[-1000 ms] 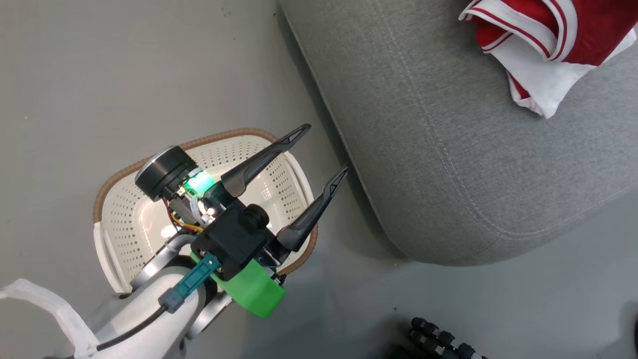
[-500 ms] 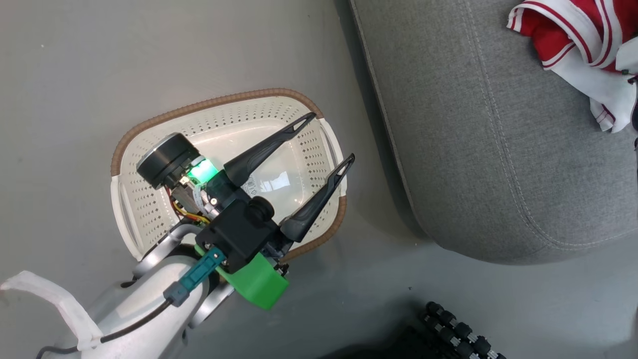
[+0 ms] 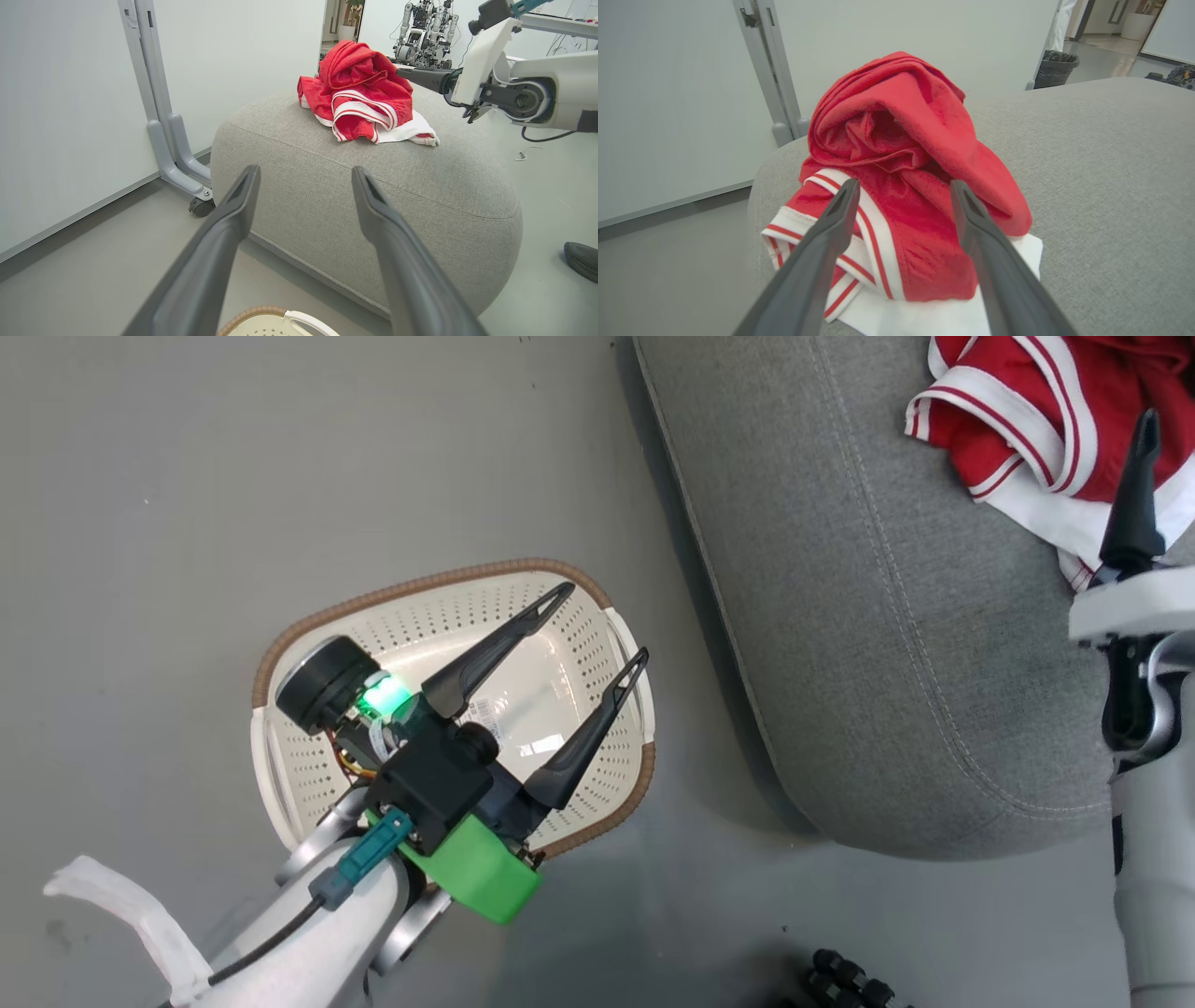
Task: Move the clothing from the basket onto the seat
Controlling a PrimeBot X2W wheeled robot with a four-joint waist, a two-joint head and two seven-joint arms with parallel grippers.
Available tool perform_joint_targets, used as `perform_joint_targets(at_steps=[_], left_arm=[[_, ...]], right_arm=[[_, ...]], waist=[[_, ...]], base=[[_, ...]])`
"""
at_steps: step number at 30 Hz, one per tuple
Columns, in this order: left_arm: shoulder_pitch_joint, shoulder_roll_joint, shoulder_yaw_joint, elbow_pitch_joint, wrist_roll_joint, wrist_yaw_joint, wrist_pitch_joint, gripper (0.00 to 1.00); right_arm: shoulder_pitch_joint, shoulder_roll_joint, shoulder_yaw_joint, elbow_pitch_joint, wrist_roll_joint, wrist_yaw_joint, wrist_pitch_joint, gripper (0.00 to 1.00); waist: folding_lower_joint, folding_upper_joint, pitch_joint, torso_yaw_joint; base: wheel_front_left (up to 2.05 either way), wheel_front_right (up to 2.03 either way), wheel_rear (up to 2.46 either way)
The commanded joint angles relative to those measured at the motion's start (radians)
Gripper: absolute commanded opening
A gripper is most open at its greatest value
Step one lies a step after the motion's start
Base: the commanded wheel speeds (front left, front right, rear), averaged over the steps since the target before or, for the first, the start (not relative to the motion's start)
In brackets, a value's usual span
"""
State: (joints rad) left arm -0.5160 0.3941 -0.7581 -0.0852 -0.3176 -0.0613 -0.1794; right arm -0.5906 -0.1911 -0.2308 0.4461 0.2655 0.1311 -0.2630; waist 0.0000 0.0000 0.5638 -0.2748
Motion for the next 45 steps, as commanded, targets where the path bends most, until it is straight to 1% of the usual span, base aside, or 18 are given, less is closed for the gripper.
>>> perform_joint_targets(at_steps=[1, 3, 7, 11, 15, 20, 25, 31, 36, 40, 45], left_arm=[[0.036, -0.012, 0.001, 0.025, -0.022, 0.015, -0.021, 1.0], [0.058, -0.023, 0.005, 0.049, -0.033, 0.025, -0.035, 1.0], [0.101, -0.042, 0.027, 0.09, -0.061, 0.05, -0.06, 1.0], [0.143, -0.061, 0.064, 0.129, -0.091, 0.081, -0.077, 1.0], [0.175, -0.076, 0.112, 0.152, -0.105, 0.106, -0.085, 1.0], [0.212, -0.097, 0.198, 0.162, -0.107, 0.134, -0.086, 1.0], [0.265, -0.121, 0.311, 0.176, -0.092, 0.151, -0.086, 1.0], [0.339, -0.143, 0.436, 0.202, -0.069, 0.145, -0.086, 1.0], [0.401, -0.153, 0.518, 0.217, -0.044, 0.132, -0.086, 1.0], [0.441, -0.165, 0.552, 0.222, -0.017, 0.113, -0.086, 1.0], [0.491, -0.179, 0.562, 0.237, 0.009, 0.084, -0.086, 1.0]], right_arm=[[0.08, 0.029, 0.001, -0.069, -0.024, -0.001, -0.002, 1.0], [0.14, 0.059, 0.01, -0.124, -0.043, 0.0, -0.002, 1.0], [0.242, 0.096, 0.045, -0.221, -0.074, -0.001, -0.002, 1.0], [0.325, 0.118, 0.086, -0.289, -0.098, -0.001, -0.002, 1.0], [0.377, 0.131, 0.13, -0.334, -0.111, -0.001, 0.008, 1.0], [0.425, 0.137, 0.167, -0.384, -0.124, -0.001, 0.034, 1.0], [0.463, 0.139, 0.208, -0.423, -0.126, -0.001, 0.058, 1.0], [0.503, 0.139, 0.239, -0.449, -0.125, -0.001, 0.081, 1.0], [0.543, 0.139, 0.248, -0.467, -0.127, -0.001, 0.1, 1.0], [0.575, 0.139, 0.253, -0.474, -0.125, -0.001, 0.111, 1.0], [0.619, 0.139, 0.259, -0.478, -0.122, -0.001, 0.132, 1.0]], waist=[[0.0, 0.0, -0.101, 0.034], [0.0, 0.0, -0.134, 0.049], [0.0, 0.0, -0.195, 0.08], [0.0, 0.0, -0.244, 0.113], [0.0, 0.0, -0.278, 0.152], [0.0, 0.0, -0.313, 0.206], [0.0, 0.0, -0.348, 0.258], [0.0, 0.0, -0.392, 0.305], [0.0, 0.0, -0.435, 0.324], [0.0, 0.0, -0.469, 0.325], [0.0, 0.0, -0.52, 0.32]], base=[[0.0, 0.0, 0.0], [0.0, 0.0, 0.0], [0.0, 0.0, 0.0], [0.0, 0.0, 0.0], [0.0, 0.0, 0.0], [0.0, 0.0, 0.0], [0.0, 0.0, 0.0], [0.0, 0.0, 0.0], [0.0, 0.0, 0.0], [0.0, 0.0, 0.0], [0.0, 0.0, 0.0]])
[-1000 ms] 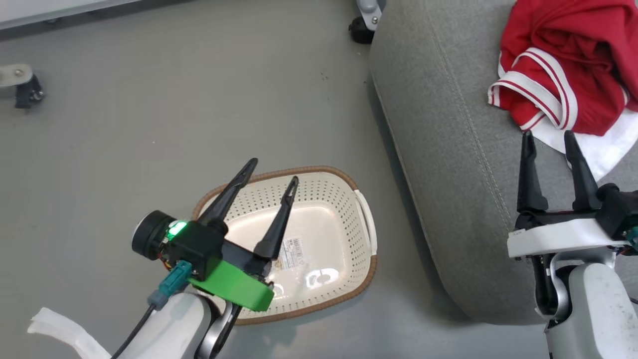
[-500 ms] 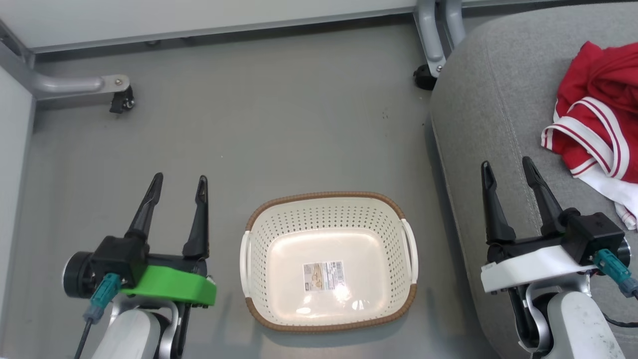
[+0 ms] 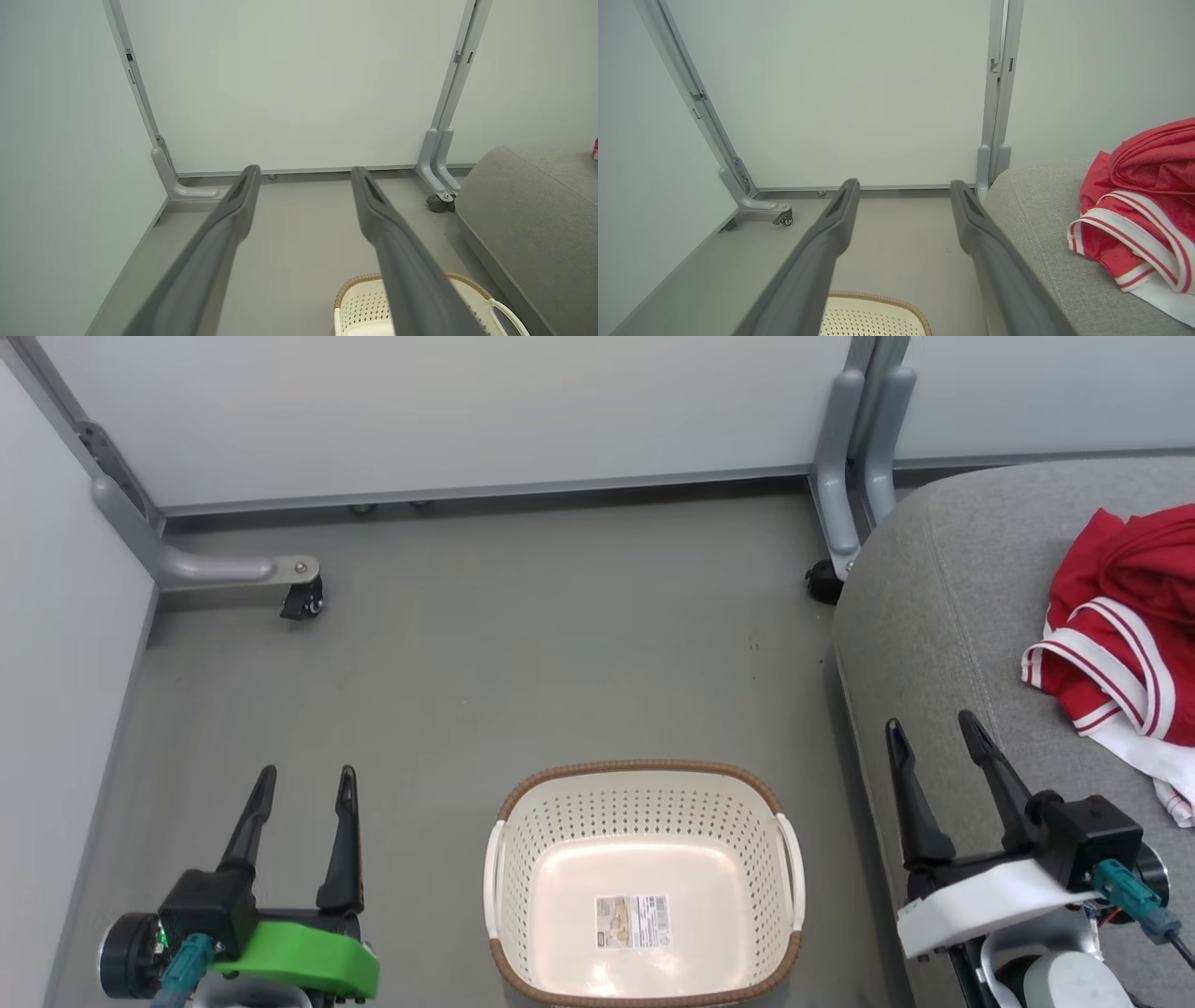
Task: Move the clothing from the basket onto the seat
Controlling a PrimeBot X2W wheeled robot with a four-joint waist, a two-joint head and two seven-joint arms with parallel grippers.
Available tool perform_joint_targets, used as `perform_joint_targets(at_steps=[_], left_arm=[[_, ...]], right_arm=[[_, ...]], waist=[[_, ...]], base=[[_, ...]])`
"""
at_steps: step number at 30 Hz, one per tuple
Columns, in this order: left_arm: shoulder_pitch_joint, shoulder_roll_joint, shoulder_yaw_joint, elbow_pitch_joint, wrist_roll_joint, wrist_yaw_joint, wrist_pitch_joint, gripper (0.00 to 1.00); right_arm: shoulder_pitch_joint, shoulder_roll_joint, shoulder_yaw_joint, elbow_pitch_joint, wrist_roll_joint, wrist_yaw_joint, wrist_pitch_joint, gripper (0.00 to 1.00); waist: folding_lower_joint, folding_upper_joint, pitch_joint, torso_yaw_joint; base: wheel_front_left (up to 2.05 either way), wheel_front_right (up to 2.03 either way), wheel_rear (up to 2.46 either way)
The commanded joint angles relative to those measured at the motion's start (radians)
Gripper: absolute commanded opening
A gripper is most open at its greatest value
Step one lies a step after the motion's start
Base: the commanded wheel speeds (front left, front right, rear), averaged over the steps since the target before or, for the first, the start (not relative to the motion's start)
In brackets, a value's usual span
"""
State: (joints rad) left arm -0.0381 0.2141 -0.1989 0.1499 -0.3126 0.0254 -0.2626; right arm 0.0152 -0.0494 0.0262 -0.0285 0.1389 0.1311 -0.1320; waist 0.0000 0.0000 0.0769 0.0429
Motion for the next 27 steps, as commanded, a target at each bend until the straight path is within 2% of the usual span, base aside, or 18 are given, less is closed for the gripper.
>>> perform_joint_targets(at_steps=[1, 13, 27], left_arm=[[0.024, -0.002, 0.004, 0.004, 0.009, -0.009, -0.003, 1.0], [0.08, -0.028, 0.033, 0.022, 0.067, -0.035, -0.003, 1.0], [0.063, -0.047, 0.064, 0.056, 0.103, -0.065, -0.003, 1.0]], right_arm=[[0.024, -0.003, 0.003, -0.005, 0.007, -0.001, 0.007, 1.0], [0.107, -0.002, 0.003, -0.047, 0.016, -0.001, 0.042, 1.0], [0.118, -0.002, 0.0, -0.068, 0.019, -0.001, 0.054, 1.0]], waist=[[0.0, 0.0, -0.043, 0.002], [0.0, 0.0, -0.086, -0.005], [0.0, 0.0, -0.085, -0.004]], base=[[0.0, 0.0, 0.0], [0.0, 0.0, 0.0], [0.0, 0.0, 0.0]])
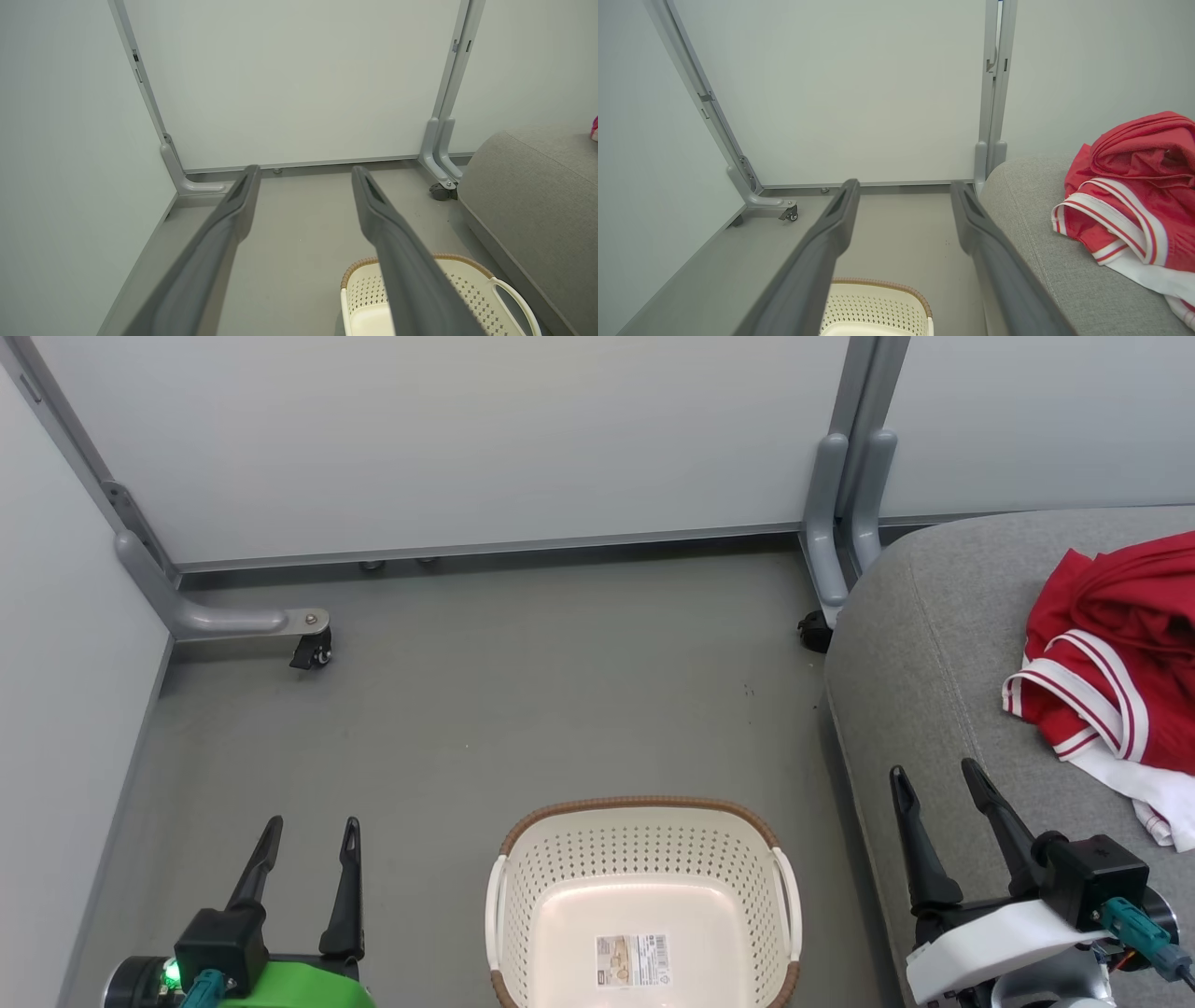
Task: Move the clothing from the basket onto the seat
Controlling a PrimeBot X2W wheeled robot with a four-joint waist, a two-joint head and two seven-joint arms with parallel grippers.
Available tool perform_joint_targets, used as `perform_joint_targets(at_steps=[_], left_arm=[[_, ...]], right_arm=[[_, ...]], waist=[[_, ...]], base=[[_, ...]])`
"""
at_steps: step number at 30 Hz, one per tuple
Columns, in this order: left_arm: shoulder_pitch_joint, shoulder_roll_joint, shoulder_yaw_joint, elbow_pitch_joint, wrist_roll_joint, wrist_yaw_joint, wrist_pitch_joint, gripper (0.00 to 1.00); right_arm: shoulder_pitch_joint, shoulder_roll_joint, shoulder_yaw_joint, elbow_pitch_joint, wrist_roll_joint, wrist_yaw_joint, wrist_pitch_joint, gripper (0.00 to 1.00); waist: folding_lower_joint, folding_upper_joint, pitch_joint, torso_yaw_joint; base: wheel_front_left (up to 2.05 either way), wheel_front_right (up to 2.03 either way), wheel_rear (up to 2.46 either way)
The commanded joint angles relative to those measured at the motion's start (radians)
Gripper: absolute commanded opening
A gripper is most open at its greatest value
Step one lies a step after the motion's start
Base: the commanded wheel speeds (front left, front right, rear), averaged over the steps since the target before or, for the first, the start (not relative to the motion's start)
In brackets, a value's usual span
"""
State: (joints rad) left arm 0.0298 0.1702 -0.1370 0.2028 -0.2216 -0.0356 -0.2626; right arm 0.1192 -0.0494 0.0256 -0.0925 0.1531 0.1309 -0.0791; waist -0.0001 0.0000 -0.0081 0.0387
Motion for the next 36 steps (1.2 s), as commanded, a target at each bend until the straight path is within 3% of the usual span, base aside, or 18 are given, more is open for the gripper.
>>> perform_joint_targets(at_steps=[1, 12, 13, 16, 36], left_arm=[[-0.005, -0.004, 0.004, 0.003, 0.014, -0.006, -0.003, 1.0], [-0.015, -0.019, 0.024, 0.003, 0.03, -0.022, -0.003, 1.0], [-0.002, -0.023, 0.019, 0.001, 0.03, -0.018, 0.0, 0.0], [-0.001, -0.028, 0.02, 0.019, 0.019, -0.019, 0.006, 0.0], [-0.041, -0.052, 0.082, 0.024, -0.359, -0.039, 0.106, 0.0]], right_arm=[[0.014, -0.002, 0.0, -0.003, 0.004, 0.0, 0.0, 1.0], [0.011, -0.002, 0.001, 0.007, 0.012, 0.0, -0.005, 1.0], [0.0, 0.0, 0.001, 0.005, 0.007, 0.0, -0.002, 0.0], [0.003, 0.002, 0.005, 0.021, 0.019, 0.0, -0.003, 0.0], [-0.063, -0.023, -0.004, 0.104, 0.435, 0.0, 0.025, 0.0]], waist=[[0.0001, 0.0, 0.001, 0.0], [0.0001, 0.0, 0.007, 0.003], [0.0001, 0.0, 0.007, 0.003], [0.0001, 0.0, 0.008, 0.003], [0.0001, 0.0, 0.008, -0.004]], base=[[0.0, 0.0, 0.0], [0.0, 0.0, 0.0], [0.0, 0.0, 0.0], [0.0, 0.0, 0.0], [0.0, 0.0, 0.0]])
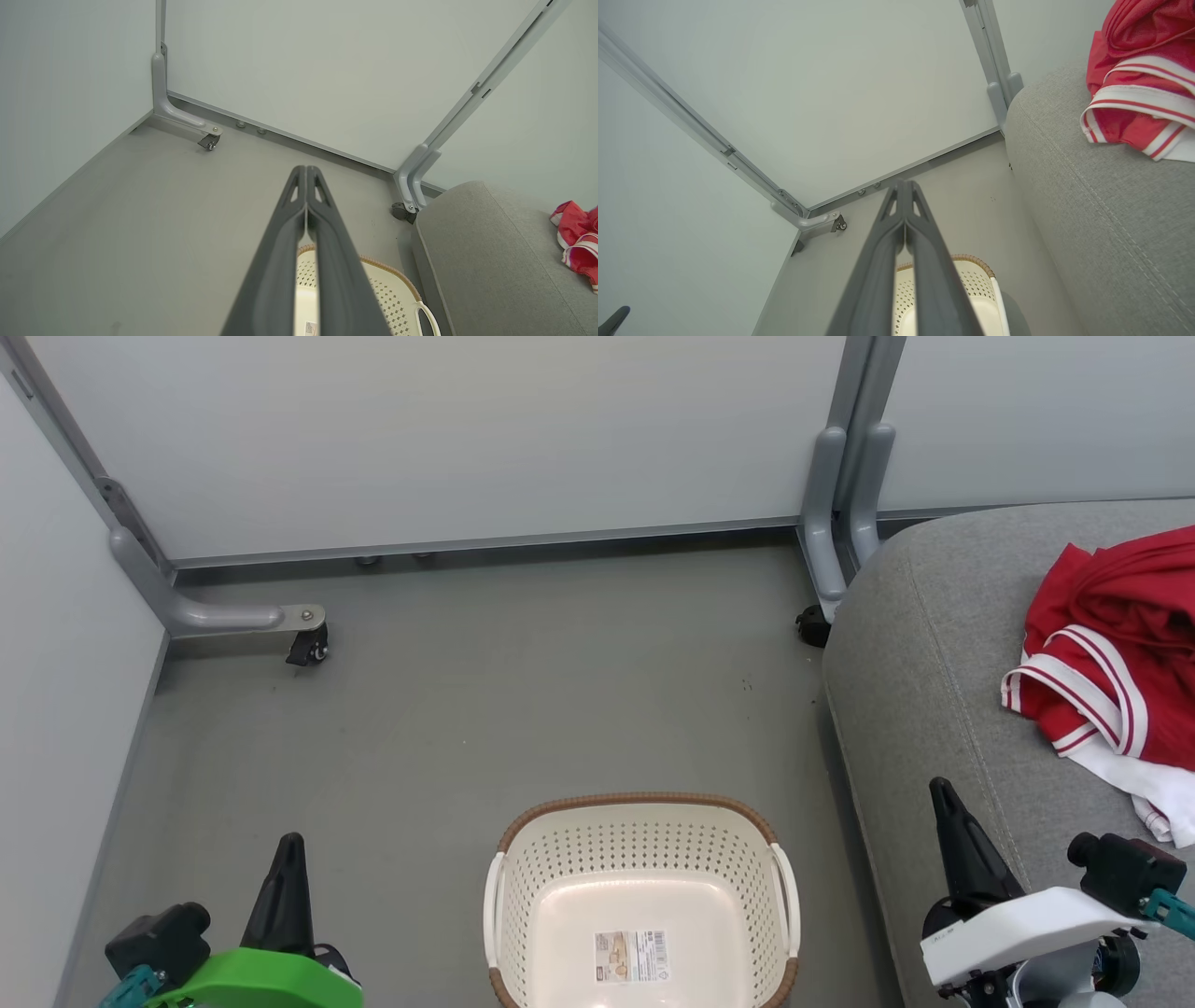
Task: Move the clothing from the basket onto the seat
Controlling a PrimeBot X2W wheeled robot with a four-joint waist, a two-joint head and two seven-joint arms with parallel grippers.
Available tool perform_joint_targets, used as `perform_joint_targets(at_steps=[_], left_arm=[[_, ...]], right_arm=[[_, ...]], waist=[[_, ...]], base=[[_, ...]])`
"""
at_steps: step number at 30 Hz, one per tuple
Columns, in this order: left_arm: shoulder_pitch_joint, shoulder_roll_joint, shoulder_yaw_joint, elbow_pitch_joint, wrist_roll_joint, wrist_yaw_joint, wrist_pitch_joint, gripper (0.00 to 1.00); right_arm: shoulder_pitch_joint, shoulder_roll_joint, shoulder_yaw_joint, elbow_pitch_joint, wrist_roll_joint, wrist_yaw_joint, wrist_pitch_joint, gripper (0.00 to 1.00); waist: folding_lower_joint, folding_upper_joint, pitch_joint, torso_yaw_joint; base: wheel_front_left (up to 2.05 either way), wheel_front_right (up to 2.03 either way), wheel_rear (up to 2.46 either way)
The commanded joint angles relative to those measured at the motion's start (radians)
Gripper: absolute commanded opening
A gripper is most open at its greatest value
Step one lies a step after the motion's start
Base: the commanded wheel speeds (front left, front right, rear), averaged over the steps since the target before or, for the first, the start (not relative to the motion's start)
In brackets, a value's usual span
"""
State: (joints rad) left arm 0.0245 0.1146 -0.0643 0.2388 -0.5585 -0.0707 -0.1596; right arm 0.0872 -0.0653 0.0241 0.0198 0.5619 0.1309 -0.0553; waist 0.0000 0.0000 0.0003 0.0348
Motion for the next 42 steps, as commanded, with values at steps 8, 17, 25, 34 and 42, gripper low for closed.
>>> perform_joint_targets(at_steps=[8, 17, 25, 34, 42], left_arm=[[-0.048, -0.004, 0.029, -0.01, -0.142, -0.011, 0.034, 0.0], [-0.062, -0.013, 0.05, -0.009, -0.267, -0.018, 0.067, 0.0], [-0.073, -0.019, 0.066, -0.007, -0.368, -0.024, 0.094, 0.0], [-0.083, -0.025, 0.084, -0.005, -0.471, -0.029, 0.121, 0.0], [-0.092, -0.031, 0.098, -0.004, -0.556, -0.035, 0.143, 0.0]], right_arm=[[-0.051, -0.013, -0.008, 0.018, 0.153, 0.0, 0.012, 0.0], [-0.071, -0.017, -0.015, 0.045, 0.286, 0.0, 0.025, 0.0], [-0.088, -0.02, -0.022, 0.067, 0.39, 0.0, 0.037, 0.0], [-0.104, -0.022, -0.031, 0.09, 0.496, 0.0, 0.05, 0.0], [-0.118, -0.022, -0.039, 0.109, 0.584, 0.0, 0.061, 0.0]], waist=[[0.0, 0.0, 0.0, -0.003], [0.0, 0.0, 0.0, -0.006], [0.0, 0.0, 0.001, -0.008], [0.0, 0.0, 0.001, -0.011], [0.0, 0.0, 0.001, -0.014]], base=[[0.0, 0.0, 0.0], [0.0, 0.0, 0.0], [0.0, 0.0, 0.0], [0.0, 0.0, 0.0], [0.0, 0.0, 0.0]])
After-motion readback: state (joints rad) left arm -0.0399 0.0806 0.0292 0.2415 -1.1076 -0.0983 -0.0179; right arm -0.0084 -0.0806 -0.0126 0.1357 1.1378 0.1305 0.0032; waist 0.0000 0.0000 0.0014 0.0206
